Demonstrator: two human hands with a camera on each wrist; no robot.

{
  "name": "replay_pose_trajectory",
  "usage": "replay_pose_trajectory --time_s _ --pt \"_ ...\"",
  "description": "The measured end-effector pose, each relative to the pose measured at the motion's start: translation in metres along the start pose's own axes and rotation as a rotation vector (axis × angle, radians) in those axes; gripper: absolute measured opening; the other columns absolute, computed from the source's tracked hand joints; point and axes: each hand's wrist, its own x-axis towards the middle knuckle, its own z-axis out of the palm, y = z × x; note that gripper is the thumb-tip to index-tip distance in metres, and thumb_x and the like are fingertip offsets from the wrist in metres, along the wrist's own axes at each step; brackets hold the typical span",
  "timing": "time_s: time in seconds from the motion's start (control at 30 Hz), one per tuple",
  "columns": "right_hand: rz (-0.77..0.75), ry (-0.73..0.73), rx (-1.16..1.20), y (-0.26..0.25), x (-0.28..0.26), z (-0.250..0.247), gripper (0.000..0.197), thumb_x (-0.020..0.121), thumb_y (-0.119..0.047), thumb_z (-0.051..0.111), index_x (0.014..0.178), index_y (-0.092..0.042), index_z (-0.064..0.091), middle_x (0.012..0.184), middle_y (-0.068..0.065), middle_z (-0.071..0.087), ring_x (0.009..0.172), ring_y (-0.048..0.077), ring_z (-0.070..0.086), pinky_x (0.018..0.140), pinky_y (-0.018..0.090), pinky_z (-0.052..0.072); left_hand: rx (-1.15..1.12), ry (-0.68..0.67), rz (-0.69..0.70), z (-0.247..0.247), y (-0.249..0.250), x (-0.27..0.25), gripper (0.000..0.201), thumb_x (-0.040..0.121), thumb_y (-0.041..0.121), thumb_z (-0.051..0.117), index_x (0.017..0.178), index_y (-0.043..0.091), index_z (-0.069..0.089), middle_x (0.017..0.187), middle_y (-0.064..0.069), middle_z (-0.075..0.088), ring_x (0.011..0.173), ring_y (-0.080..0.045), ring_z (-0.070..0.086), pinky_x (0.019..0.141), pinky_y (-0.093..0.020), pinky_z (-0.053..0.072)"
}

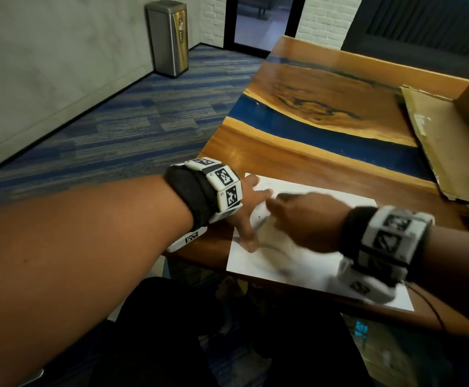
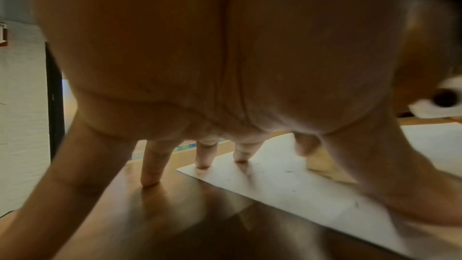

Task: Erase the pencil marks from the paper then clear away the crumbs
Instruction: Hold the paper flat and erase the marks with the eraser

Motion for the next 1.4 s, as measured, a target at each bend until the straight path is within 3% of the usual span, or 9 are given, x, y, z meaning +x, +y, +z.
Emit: replay_pose_trajectory --time_s 0.07,0.23,0.47,0.63,0.8,0.97,1.13,1.3,1.4 --pt "-0.08 -0.054 0.053 -0.015 -0.011 0.004 0.027 0.101 -0.032 0.045 0.127 -0.023 0.041 0.106 -0.002 0.052 0.079 0.023 0.055 0.061 0.036 0.043 -0.002 -0.005 0.003 -0.001 0.0 0.001 0.133 0.062 0.079 0.073 0.158 0.037 -0.011 0.167 -0.007 -0.004 0.149 -0.043 0.011 0.114 -0.058 0.024" --pt "0.171 0.012 0.025 0.038 0.01 -0.006 0.016 0.102 -0.031 0.044 0.114 -0.021 0.048 0.094 -0.002 0.055 0.078 0.019 0.055 0.073 0.04 0.055 0.008 -0.019 -0.018 -0.002 0.002 -0.001 0.13 0.065 0.079 0.07 0.157 0.038 -0.011 0.167 -0.008 -0.004 0.148 -0.044 0.013 0.113 -0.06 0.024" --pt "-0.106 -0.031 0.147 0.003 -0.01 0.007 0.024 0.102 -0.038 0.042 0.123 -0.027 0.044 0.107 -0.004 0.052 0.087 0.023 0.058 0.072 0.041 0.052 -0.014 -0.034 -0.007 -0.004 0.003 -0.001 0.13 0.066 0.074 0.074 0.158 0.038 -0.011 0.166 -0.007 -0.003 0.148 -0.045 0.011 0.113 -0.058 0.026" --pt "0.05 0.068 0.077 0.039 0.006 0.004 0.017 0.102 -0.032 0.044 0.117 -0.024 0.049 0.102 -0.004 0.057 0.08 0.016 0.054 0.07 0.035 0.052 0.01 -0.051 -0.026 -0.005 0.002 0.001 0.133 0.061 0.081 0.072 0.156 0.042 -0.013 0.166 -0.005 -0.004 0.147 -0.048 0.01 0.112 -0.062 0.026" --pt "-0.144 -0.034 0.135 0.005 -0.014 0.005 0.026 0.102 -0.038 0.042 0.125 -0.025 0.044 0.108 -0.003 0.052 0.088 0.025 0.057 0.072 0.039 0.049 -0.009 -0.059 -0.022 -0.004 0.001 0.003 0.135 0.06 0.081 0.073 0.155 0.043 -0.015 0.167 -0.004 -0.007 0.148 -0.048 0.006 0.112 -0.064 0.021" --pt "0.1 0.059 0.047 0.045 0.013 -0.002 0.015 0.102 -0.033 0.043 0.112 -0.024 0.049 0.104 0.0 0.059 0.082 0.02 0.055 0.074 0.041 0.054 0.0 -0.052 -0.028 -0.005 0.002 -0.001 0.132 0.061 0.081 0.072 0.155 0.044 -0.013 0.166 -0.006 -0.003 0.147 -0.047 0.012 0.111 -0.061 0.027" --pt "-0.186 -0.02 0.137 -0.005 -0.012 0.003 0.027 0.101 -0.039 0.044 0.127 -0.03 0.045 0.115 -0.003 0.057 0.092 0.025 0.059 0.072 0.037 0.048 -0.011 -0.033 -0.012 -0.005 0.002 -0.001 0.133 0.06 0.077 0.075 0.156 0.043 -0.01 0.166 -0.007 -0.003 0.148 -0.047 0.011 0.112 -0.058 0.026" --pt "0.073 0.048 0.024 0.048 0.019 -0.003 0.019 0.102 -0.037 0.043 0.118 -0.028 0.049 0.109 -0.002 0.06 0.086 0.018 0.056 0.074 0.036 0.053 0.018 -0.031 -0.019 -0.002 0.001 0.001 0.132 0.06 0.082 0.071 0.155 0.044 -0.012 0.165 -0.007 0.0 0.146 -0.047 0.015 0.11 -0.061 0.03" --pt "-0.023 0.035 0.072 0.019 0.005 0.0 0.028 0.102 -0.03 0.04 0.129 -0.025 0.044 0.109 -0.005 0.053 0.082 0.018 0.055 0.068 0.033 0.05 0.003 -0.029 -0.012 -0.003 0.001 0.001 0.13 0.06 0.08 0.073 0.157 0.043 -0.005 0.165 -0.008 0.002 0.145 -0.048 0.017 0.11 -0.06 0.031"
